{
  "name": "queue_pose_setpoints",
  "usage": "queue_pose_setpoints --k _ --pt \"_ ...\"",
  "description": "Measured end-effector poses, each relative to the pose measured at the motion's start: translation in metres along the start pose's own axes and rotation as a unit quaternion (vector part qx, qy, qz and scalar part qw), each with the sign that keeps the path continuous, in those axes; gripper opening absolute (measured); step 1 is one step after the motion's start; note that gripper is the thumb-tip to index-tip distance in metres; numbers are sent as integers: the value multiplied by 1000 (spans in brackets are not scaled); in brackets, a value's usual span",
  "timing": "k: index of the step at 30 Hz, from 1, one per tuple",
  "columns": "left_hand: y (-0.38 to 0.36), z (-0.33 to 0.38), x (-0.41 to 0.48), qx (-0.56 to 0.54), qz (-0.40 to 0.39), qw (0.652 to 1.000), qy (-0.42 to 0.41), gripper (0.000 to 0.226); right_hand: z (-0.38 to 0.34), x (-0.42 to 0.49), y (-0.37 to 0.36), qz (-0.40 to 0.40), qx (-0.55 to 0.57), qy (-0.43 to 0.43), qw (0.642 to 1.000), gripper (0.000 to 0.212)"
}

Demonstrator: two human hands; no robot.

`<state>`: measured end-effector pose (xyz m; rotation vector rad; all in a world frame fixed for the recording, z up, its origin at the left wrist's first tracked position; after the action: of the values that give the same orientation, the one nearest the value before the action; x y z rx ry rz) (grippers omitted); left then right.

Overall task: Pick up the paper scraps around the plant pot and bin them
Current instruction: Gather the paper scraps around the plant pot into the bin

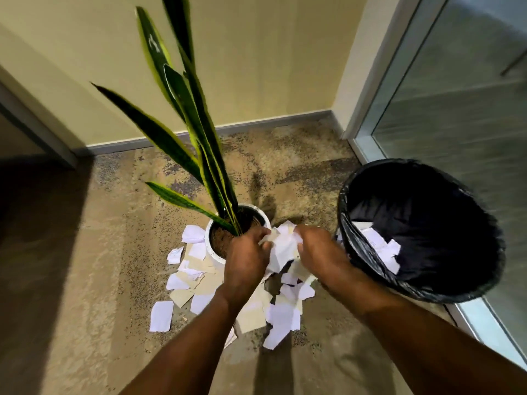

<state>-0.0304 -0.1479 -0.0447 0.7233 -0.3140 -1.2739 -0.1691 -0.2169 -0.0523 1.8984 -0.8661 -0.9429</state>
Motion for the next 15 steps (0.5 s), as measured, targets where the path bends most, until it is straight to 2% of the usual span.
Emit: queue_pose_setpoints --k 3,5,7,11,15 --pt "26 53 9 4 46 998 -37 27 -7 -12 67 103 37 10 994 21" --pt "31 86 14 -26 51 996 -68 28 0 -19 107 152 55 -1 987 12" --pt "28 121 21 -57 46 992 -100 28 17 -28 144 191 58 -37 979 12" --pt "0 181 35 -65 41 988 -132 26 65 -49 178 181 -16 -125 975 15" --pt "-39 211 35 -68 8 987 -142 23 106 -68 177 169 -27 -169 971 18"
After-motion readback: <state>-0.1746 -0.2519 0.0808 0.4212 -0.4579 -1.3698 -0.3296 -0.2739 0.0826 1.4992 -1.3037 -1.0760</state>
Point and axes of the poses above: each hand's wrist, its own x-axis towards the middle knuckle, its own y-axis out of the back of the hand, z = x × y, the point moved 7 cm from there along x, towards the middle knuckle, and after that the axes turned 8 degrees about -z, right-handed, at the moved point
